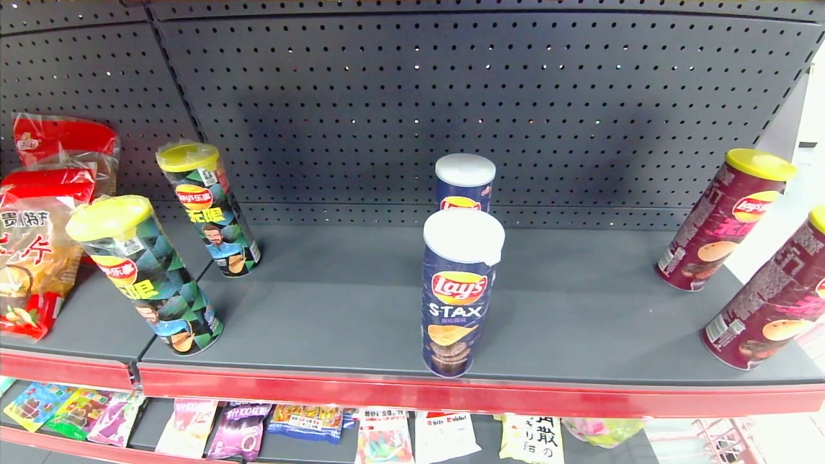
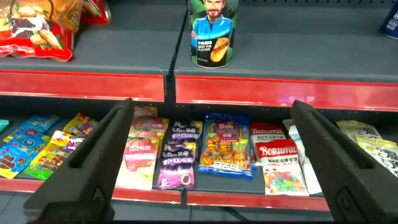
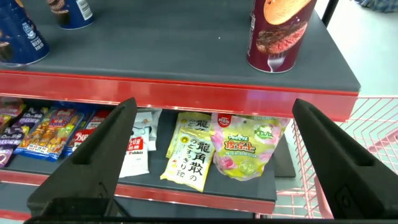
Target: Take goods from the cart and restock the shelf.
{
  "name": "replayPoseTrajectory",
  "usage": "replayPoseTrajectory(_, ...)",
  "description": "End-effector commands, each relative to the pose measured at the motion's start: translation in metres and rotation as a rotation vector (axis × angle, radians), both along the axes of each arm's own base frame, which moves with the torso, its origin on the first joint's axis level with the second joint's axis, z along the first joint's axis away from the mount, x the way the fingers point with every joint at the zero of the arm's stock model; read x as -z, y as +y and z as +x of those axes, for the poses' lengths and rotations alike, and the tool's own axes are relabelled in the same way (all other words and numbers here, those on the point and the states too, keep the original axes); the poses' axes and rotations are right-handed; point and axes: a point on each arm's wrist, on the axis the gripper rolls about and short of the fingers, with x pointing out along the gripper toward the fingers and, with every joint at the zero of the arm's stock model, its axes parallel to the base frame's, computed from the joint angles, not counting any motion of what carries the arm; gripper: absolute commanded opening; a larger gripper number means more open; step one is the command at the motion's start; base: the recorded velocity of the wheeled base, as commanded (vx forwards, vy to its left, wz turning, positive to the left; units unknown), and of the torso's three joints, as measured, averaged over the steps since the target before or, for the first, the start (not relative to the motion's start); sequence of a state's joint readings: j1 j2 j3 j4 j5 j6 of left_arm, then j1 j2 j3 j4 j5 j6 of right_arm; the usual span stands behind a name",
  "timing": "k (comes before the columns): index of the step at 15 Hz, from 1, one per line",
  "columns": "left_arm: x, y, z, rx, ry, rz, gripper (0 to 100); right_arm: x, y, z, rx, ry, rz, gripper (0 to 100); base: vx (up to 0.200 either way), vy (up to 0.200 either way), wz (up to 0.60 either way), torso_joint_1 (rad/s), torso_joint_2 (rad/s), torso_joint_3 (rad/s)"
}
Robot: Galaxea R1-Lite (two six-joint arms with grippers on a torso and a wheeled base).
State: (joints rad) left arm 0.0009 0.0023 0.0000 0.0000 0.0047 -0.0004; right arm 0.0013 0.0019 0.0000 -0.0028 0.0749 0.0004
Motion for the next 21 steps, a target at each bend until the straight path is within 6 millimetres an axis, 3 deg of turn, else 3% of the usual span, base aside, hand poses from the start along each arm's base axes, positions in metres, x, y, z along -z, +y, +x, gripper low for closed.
replayPoseTrajectory(1,0.000,0.000,0.001,0.002,0.010,0.002,100,0.000,0.000,0.000,-0.001,-0.001,0.000,100,0.000,0.000,0.00,0.000,0.00,0.000)
replayPoseTrajectory(10,-0.001,-0.002,0.001,0.116,0.014,0.039,100,0.000,0.000,0.000,-0.001,-0.001,0.001,100,0.000,0.000,0.00,0.000,0.00,0.000)
replayPoseTrajectory(11,-0.078,-0.002,0.009,0.129,-0.049,-0.083,100,0.000,0.000,0.000,-0.001,-0.001,0.001,100,0.000,0.000,0.00,0.000,0.00,0.000)
replayPoseTrajectory(12,-0.117,-0.002,0.027,0.104,-0.025,-0.140,100,0.000,0.000,0.000,-0.001,-0.001,0.000,100,0.000,0.000,0.00,0.000,0.00,0.000)
replayPoseTrajectory(13,-0.141,-0.003,0.036,0.173,-0.031,-0.134,100,0.000,0.000,0.000,-0.001,-0.001,0.000,100,0.000,0.000,0.00,0.000,0.00,0.000)
replayPoseTrajectory(14,-0.147,-0.007,0.053,0.266,0.036,-0.131,100,0.000,0.000,0.000,-0.001,-0.001,0.000,100,0.000,0.000,0.00,0.000,0.00,0.000)
replayPoseTrajectory(16,-0.135,-0.016,0.083,0.417,0.194,-0.071,100,0.000,0.000,0.000,-0.001,-0.001,0.001,100,0.000,0.000,0.00,0.000,0.00,0.000)
replayPoseTrajectory(18,-0.127,-0.035,0.097,0.594,0.305,-0.035,100,0.000,0.000,0.000,-0.001,-0.001,0.001,100,0.000,0.000,0.00,0.000,0.00,0.000)
replayPoseTrajectory(21,-0.107,-0.066,0.133,0.624,0.508,0.048,100,0.000,0.000,0.000,-0.001,-0.001,0.001,100,0.000,0.000,0.00,0.000,0.00,0.000)
